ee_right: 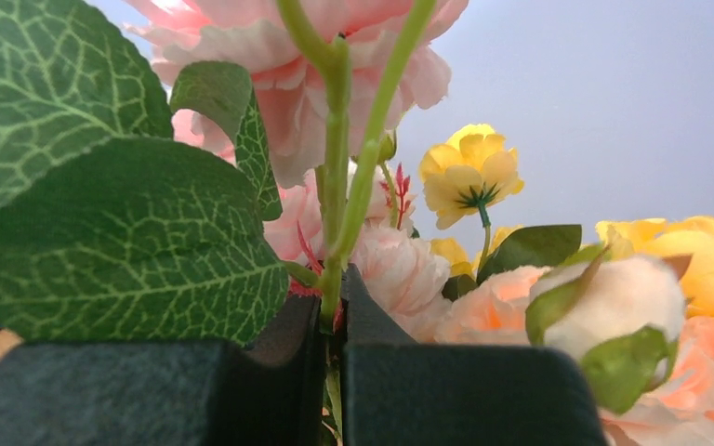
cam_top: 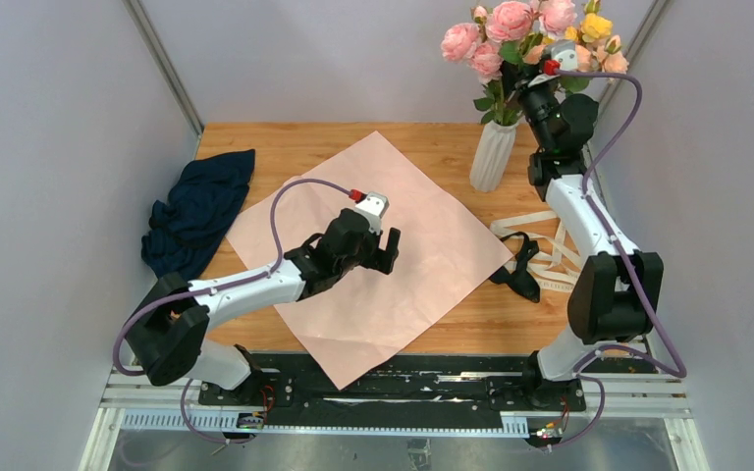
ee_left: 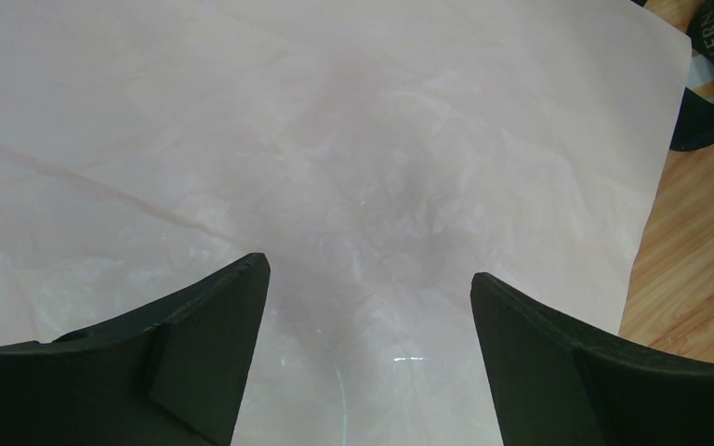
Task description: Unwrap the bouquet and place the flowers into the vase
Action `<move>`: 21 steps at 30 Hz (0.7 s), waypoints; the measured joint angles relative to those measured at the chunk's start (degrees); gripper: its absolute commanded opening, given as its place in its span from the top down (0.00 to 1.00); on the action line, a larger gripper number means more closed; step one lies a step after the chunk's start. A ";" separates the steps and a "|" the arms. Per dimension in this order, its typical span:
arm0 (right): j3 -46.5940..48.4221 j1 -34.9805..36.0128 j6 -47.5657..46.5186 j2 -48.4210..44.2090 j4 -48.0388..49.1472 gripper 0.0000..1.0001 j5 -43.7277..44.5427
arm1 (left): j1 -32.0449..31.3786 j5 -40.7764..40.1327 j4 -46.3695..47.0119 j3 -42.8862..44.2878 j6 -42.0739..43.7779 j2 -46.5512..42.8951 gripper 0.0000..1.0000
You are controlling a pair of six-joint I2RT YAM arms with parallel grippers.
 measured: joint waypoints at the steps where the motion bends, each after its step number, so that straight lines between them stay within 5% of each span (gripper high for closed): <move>1: 0.07 0.00 -0.07 0.48 0.17 1.00 0.17 | 0.00 0.02 -0.02 0.00 0.02 0.00 0.10; 10: 0.37 0.00 -0.26 3.87 1.18 0.98 1.09 | 0.00 0.04 0.00 1.11 0.66 0.90 0.10; 16: 0.37 0.00 -0.15 3.89 1.22 0.44 1.29 | 0.00 0.09 -0.07 1.16 0.70 1.07 0.10; 21: 0.37 0.00 0.07 3.67 0.48 0.30 1.20 | 0.00 0.20 -0.09 1.16 0.66 1.07 0.10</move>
